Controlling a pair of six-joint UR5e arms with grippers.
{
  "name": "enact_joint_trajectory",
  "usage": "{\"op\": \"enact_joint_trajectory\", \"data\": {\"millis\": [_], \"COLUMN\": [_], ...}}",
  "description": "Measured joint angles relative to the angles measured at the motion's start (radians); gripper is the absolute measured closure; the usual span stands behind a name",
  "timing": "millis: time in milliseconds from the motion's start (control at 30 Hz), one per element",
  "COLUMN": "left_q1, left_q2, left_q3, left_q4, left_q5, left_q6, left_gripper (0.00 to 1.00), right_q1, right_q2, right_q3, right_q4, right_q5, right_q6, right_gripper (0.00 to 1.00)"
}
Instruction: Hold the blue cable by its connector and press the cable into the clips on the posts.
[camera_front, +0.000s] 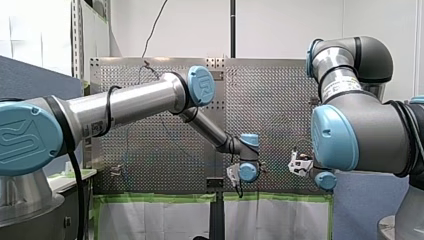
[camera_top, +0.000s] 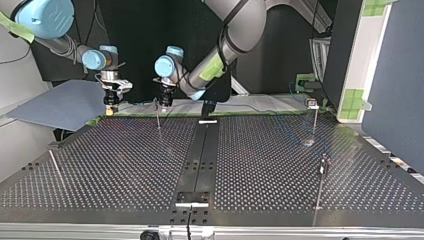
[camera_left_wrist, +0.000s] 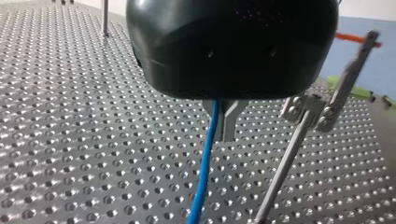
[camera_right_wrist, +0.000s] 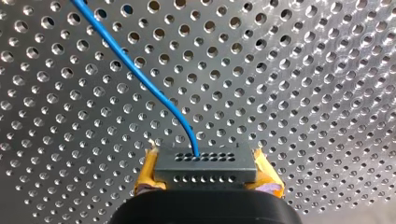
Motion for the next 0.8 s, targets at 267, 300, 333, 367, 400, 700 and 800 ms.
{"op": "enact_joint_trajectory", "data": {"millis": [267, 300, 333, 367, 400, 700, 800], "left_q1": [-0.021, -0.023, -0.024, -0.026, -0.027, -0.029, -0.029], "left_q2": [0.0, 0.0, 0.0, 0.0, 0.0, -0.001, -0.005], "left_q3": [-0.022, -0.025, -0.03, -0.038, -0.044, -0.056, -0.044], "left_q4": [0.001, 0.001, 0.002, 0.005, 0.008, 0.024, 0.03], "left_q5": [-0.007, -0.007, -0.008, -0.008, -0.008, -0.003, 0.001], "left_q6": [0.018, 0.019, 0.02, 0.02, 0.02, 0.014, 0.012], "left_gripper": [1.0, 1.0, 1.0, 1.0, 1.0, 1.0, 1.0], "right_q1": [0.001, 0.002, 0.002, 0.002, 0.003, 0.006, 0.007], "right_q2": [0.0, 0.0, 0.0, 0.001, 0.001, 0.001, 0.001], "right_q3": [0.0, 0.0, 0.0, 0.0, 0.0, 0.0, 0.0], "right_q4": [0.0, 0.0, 0.0, 0.0, 0.0, -0.004, -0.008], "right_q5": [-0.002, -0.003, -0.004, -0.005, -0.005, -0.015, -0.028], "right_q6": [0.0, 0.0, 0.0, 0.0, 0.0, 0.004, 0.009], "right_gripper": [1.0, 1.0, 1.0, 1.0, 1.0, 1.0, 1.0]}}
